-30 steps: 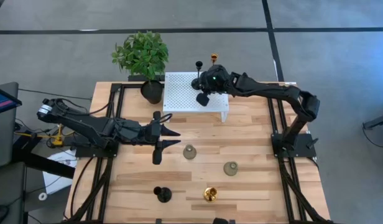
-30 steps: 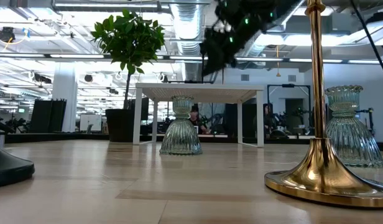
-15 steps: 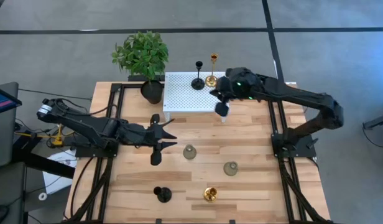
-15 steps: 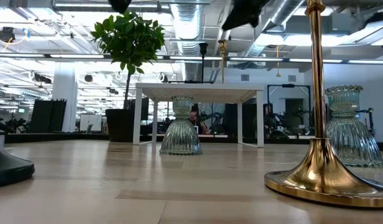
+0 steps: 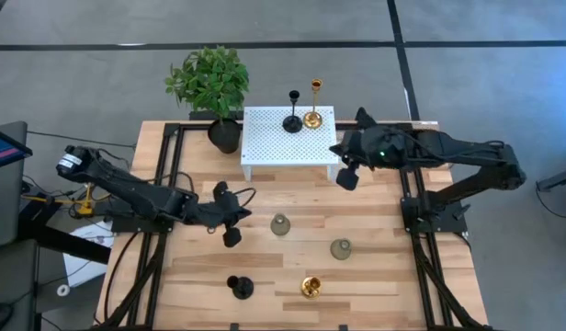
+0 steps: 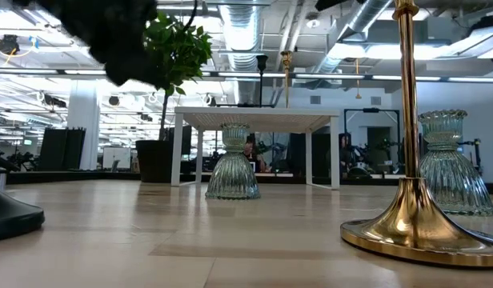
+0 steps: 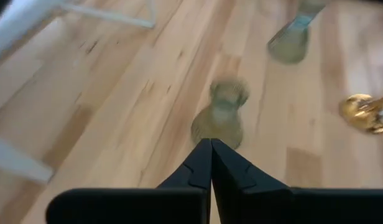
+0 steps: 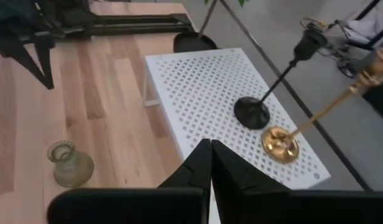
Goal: Pick & Place candle stick holders
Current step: Put the top green glass candle holder on the shelf
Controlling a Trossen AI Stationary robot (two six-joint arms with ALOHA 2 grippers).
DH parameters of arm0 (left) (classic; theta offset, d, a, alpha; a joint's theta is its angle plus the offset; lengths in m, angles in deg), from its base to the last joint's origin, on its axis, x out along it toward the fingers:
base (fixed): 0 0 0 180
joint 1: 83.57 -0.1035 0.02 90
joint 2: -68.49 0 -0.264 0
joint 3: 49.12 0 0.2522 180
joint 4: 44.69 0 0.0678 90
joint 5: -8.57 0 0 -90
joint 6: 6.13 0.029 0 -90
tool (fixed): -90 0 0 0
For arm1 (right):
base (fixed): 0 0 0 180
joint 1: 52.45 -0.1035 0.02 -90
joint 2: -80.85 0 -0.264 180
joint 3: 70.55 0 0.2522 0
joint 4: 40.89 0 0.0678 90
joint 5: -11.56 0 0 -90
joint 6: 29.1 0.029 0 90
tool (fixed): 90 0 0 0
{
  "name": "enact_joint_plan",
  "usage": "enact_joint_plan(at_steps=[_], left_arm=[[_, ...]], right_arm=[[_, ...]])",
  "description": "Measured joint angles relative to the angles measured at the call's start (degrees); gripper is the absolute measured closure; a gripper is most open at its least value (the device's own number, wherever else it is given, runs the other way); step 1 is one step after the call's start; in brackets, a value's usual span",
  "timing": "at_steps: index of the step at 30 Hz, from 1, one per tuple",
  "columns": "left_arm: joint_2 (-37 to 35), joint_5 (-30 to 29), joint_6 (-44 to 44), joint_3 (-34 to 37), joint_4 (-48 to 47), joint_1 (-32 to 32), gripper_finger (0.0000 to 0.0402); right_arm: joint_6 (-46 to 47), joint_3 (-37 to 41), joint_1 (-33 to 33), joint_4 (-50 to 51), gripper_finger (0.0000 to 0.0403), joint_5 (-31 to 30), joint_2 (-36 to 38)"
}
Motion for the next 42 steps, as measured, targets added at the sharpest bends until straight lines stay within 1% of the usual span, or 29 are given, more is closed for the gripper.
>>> enact_joint_plan(at_steps=[4, 8, 11, 15, 18, 22, 24, 27, 31, 33, 36, 39, 42], left_arm=[[0.29, -6.61, -2.41, 6.34, 7.91, 3.56, 0.0398], [0.89, -11.78, -3.44, 11.95, 20.1, 7.79, 0.0398], [2.66, -12.61, -2.75, 15.64, 26.22, 9.88, 0.0398], [8.17, -12.58, -2.59, 18.93, 32.61, 10.37, 0.0397], [12.55, -12.55, -2.53, 19.25, 39.78, 9.69, 0.0392], [17.95, -12.55, -2.41, 19.25, 46.46, 8.03, 0.039], [20.25, -11.51, -1.15, 19.26, 46.86, 6.76, 0.0391], [23.21, -6.38, 2.34, 19.27, 48.86, 4.49, 0.039], [26.45, 1.03, 4.59, 19.25, 57.53, 1.39, 0.0369], [27.77, 2.82, 6.13, 19.25, 62.55, 0.23, 0.0353], [28.95, 3.09, 8.46, 19.23, 68.01, -1.03, 0.0323], [29.1, 4.1, 8.77, 19.13, 69.27, -2.33, 0.0288], [29.15, 7.82, 8.81, 18.17, 69.23, -3.94, 0.0251]], right_arm=[[3.78, 0.02, -2.35, 3.42, 0.0403, -4.38, 1.12], [8.26, 0.02, -4.23, 6.31, 0.0403, -9.2, 1.76], [10.41, 0.02, -5.29, 6.48, 0.0403, -11.32, 1.97], [10.83, 0.02, -6.45, 5.9, 0.0403, -13.49, 1.97], [11.92, 0.02, -6.62, 5.92, 0.0403, -13.49, 1.95], [12.76, 0.02, -7.51, 6.06, 0.0403, -14.25, 1.95], [12.82, 0.02, -8.34, 6.1, 0.0403, -15.12, 1.95], [12.87, 0.02, -9.4, 6.11, 0.0403, -15.23, 1.97], [12.88, 0.02, -10.88, 6.14, 0.0403, -15.71, 2.09], [12.91, 0.02, -11.69, 6.53, 0.0403, -16.49, 2.08], [14.03, 0.02, -12.52, 7.93, 0.0403, -16.72, 2.1], [15.81, 0.02, -13.18, 9.49, 0.0403, -16.82, 2.1], [16.74, 0.02, -13.89, 10.32, 0.0403, -18.11, 2.1]])
